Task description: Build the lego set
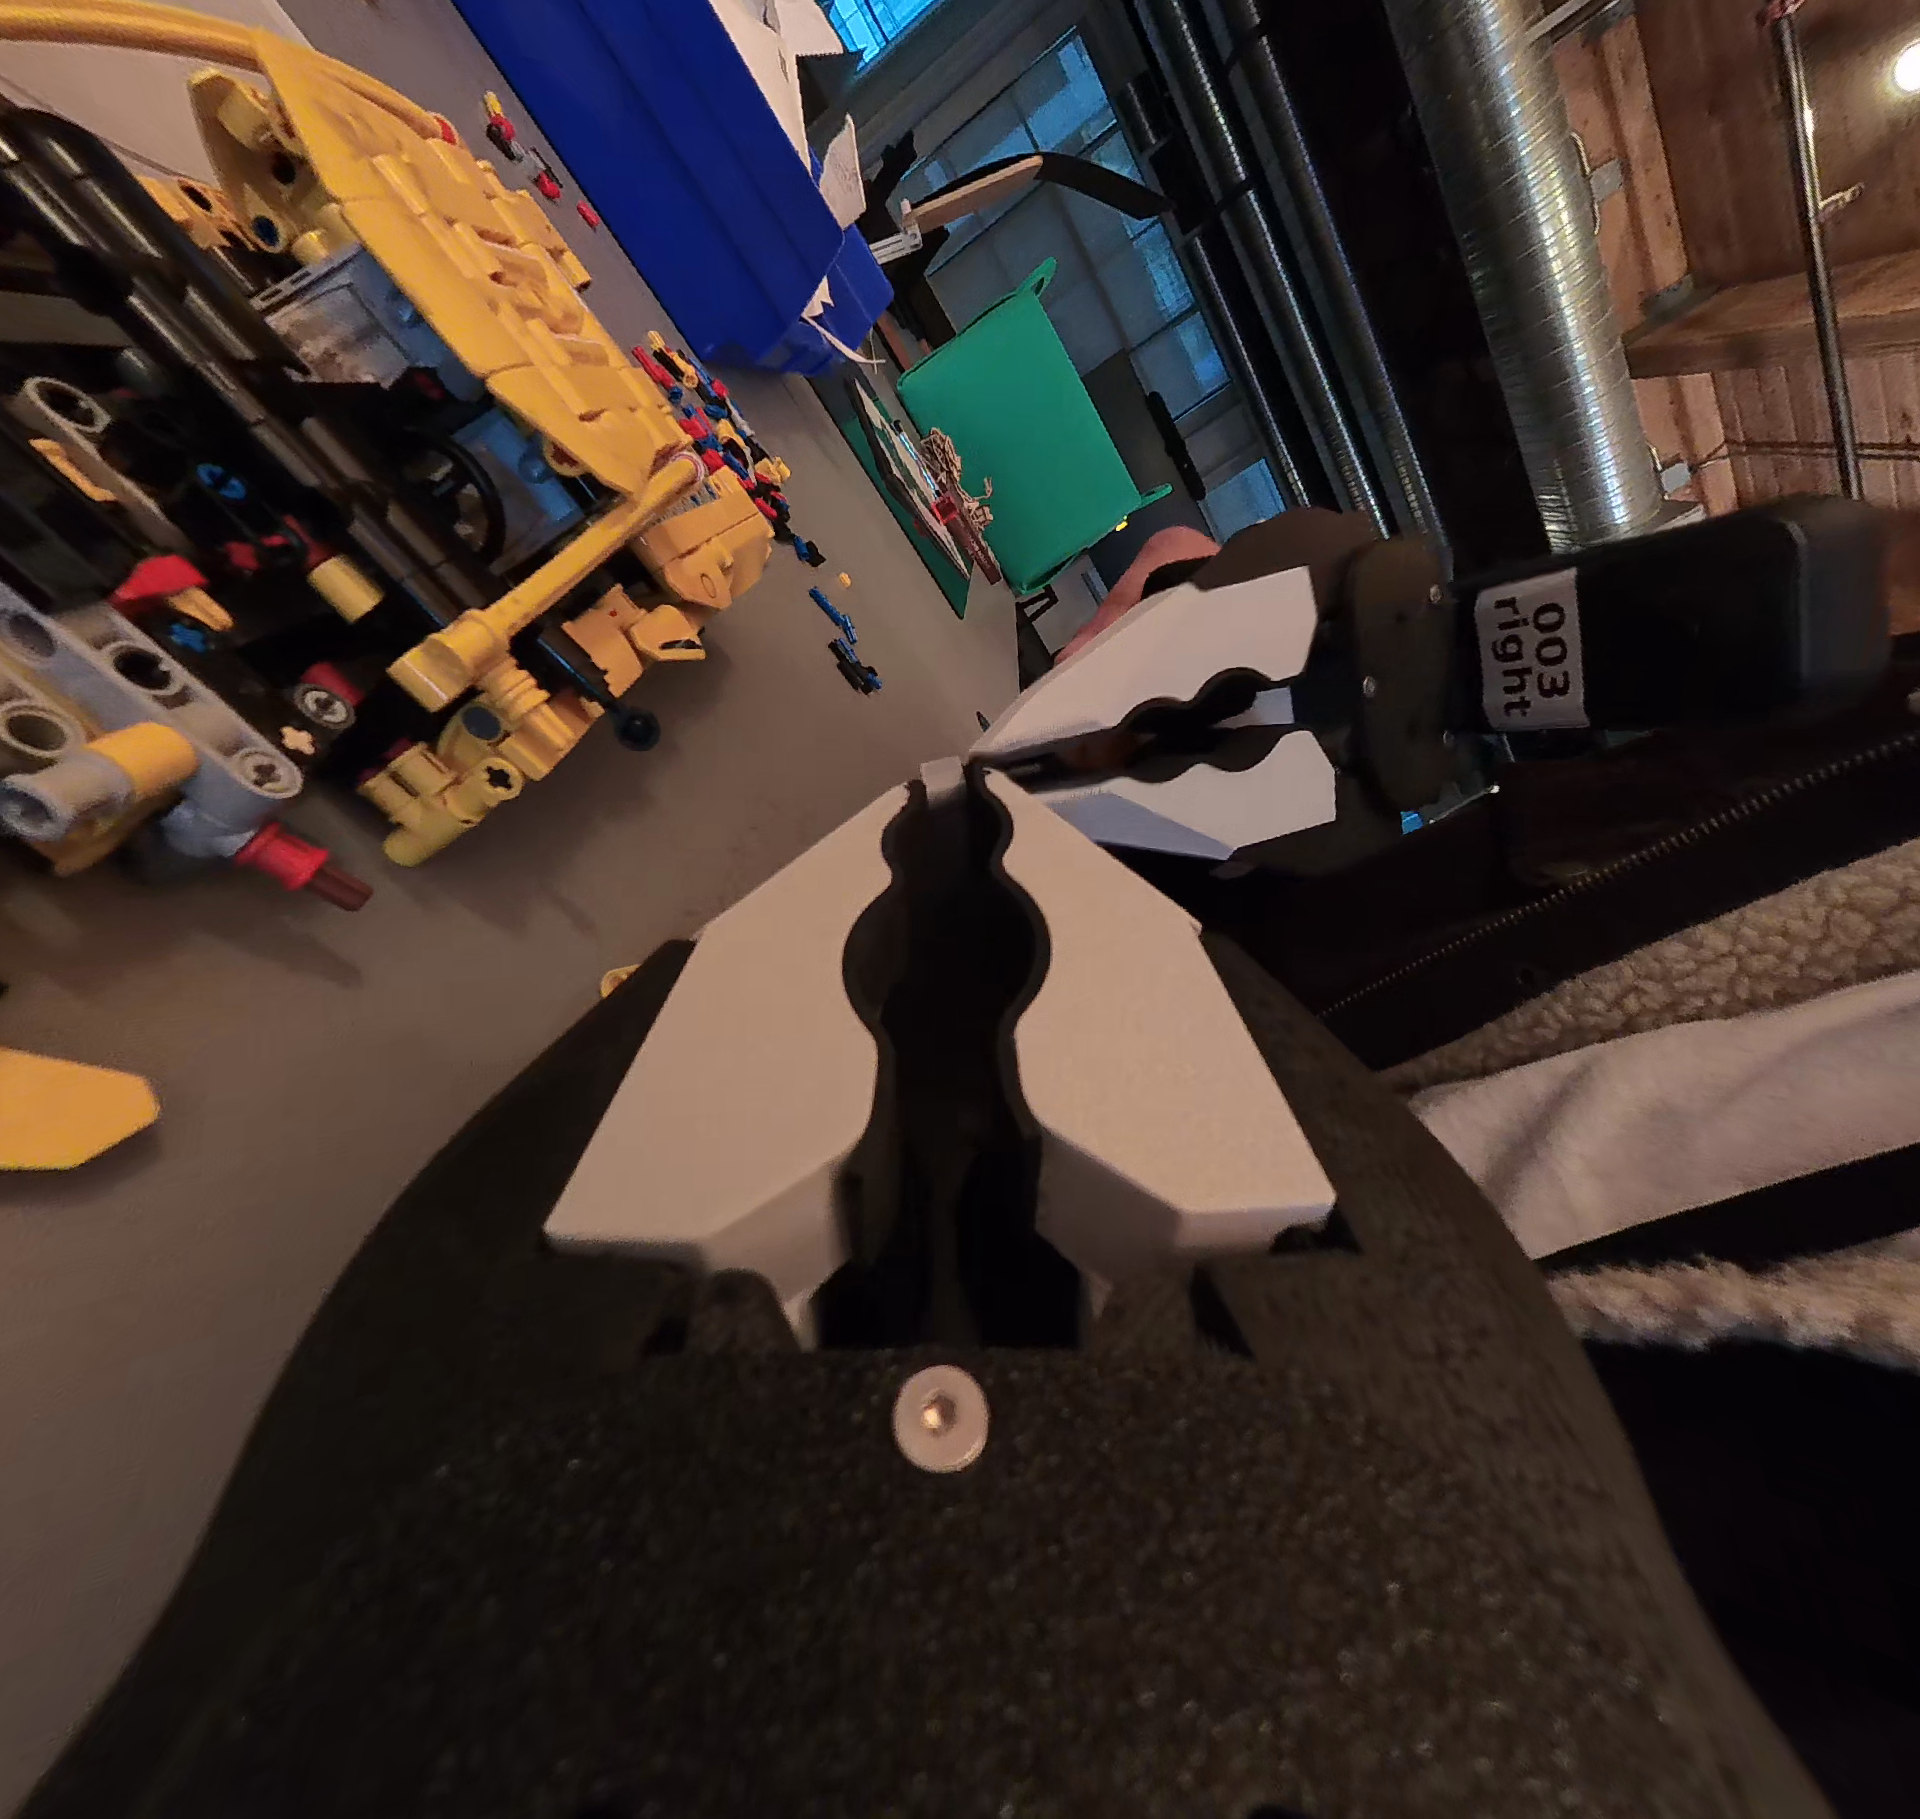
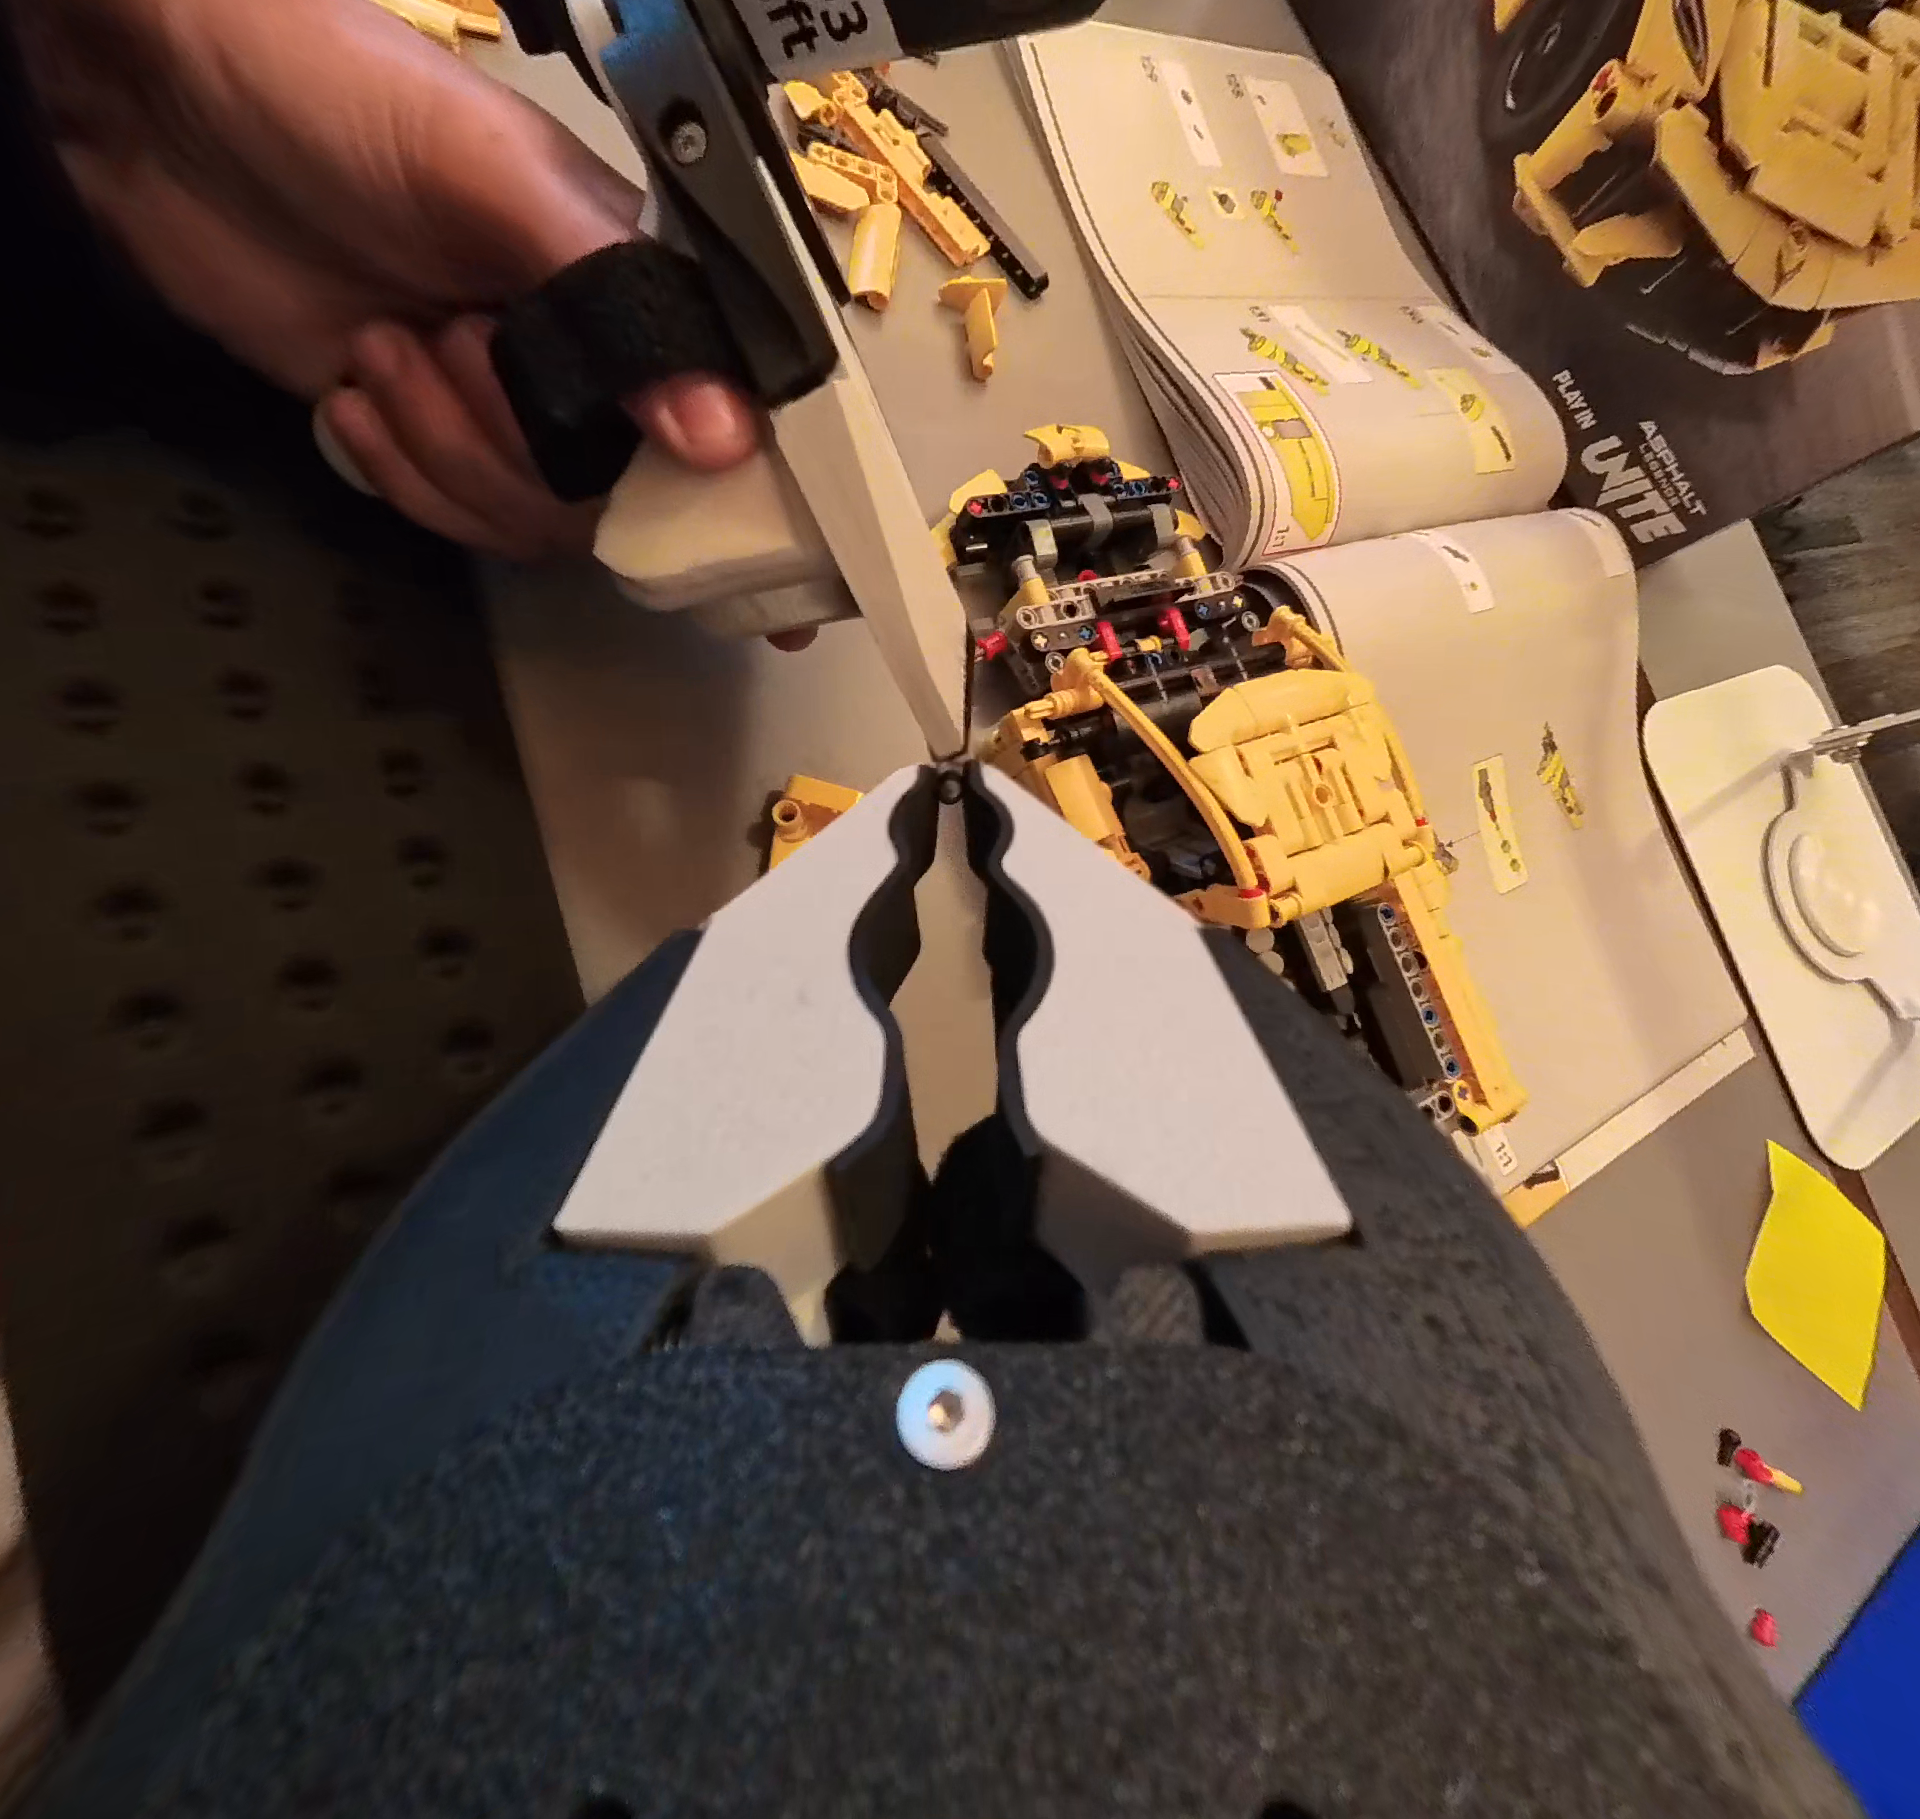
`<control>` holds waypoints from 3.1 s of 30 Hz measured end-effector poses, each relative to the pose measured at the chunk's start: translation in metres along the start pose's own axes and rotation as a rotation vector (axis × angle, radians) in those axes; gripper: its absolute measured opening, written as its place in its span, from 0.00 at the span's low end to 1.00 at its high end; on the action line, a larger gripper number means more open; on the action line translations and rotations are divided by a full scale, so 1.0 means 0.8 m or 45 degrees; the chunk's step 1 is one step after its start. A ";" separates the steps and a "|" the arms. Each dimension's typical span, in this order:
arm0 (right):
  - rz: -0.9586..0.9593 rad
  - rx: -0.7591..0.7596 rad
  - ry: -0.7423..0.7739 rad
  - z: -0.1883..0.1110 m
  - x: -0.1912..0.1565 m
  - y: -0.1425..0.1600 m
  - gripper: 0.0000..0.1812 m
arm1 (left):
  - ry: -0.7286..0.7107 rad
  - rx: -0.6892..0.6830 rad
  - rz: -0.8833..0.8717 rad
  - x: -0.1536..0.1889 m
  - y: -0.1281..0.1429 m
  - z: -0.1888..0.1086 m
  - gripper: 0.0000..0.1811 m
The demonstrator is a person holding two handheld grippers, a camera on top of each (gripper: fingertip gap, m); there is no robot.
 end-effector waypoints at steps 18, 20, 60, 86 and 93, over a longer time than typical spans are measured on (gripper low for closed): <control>-0.127 -0.090 0.051 0.006 -0.002 0.007 0.02 | -0.121 -0.024 0.137 0.000 0.003 0.002 0.03; -0.161 -0.119 0.068 0.006 -0.003 0.007 0.02 | -0.157 -0.032 0.189 0.001 0.004 0.003 0.03; 0.352 0.166 -0.056 -0.013 0.014 0.025 0.06 | -0.121 0.046 0.155 -0.003 -0.011 -0.010 0.04; 0.255 -0.134 -0.235 0.011 -0.001 0.135 0.11 | -0.277 0.012 0.239 -0.019 -0.011 -0.018 0.04; 0.201 -0.049 -0.384 0.013 -0.005 0.142 0.06 | -0.256 0.030 0.239 -0.016 -0.012 -0.020 0.04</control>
Point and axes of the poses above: each gripper's, where its closed fingertips meet, z out along the fingers, y out of its underside, x = y × z across the jaws, the point moved 4 cm from there along -z, back along the fingers, and after that the axes turned 4 degrees about -z, right-handed, at the moved point
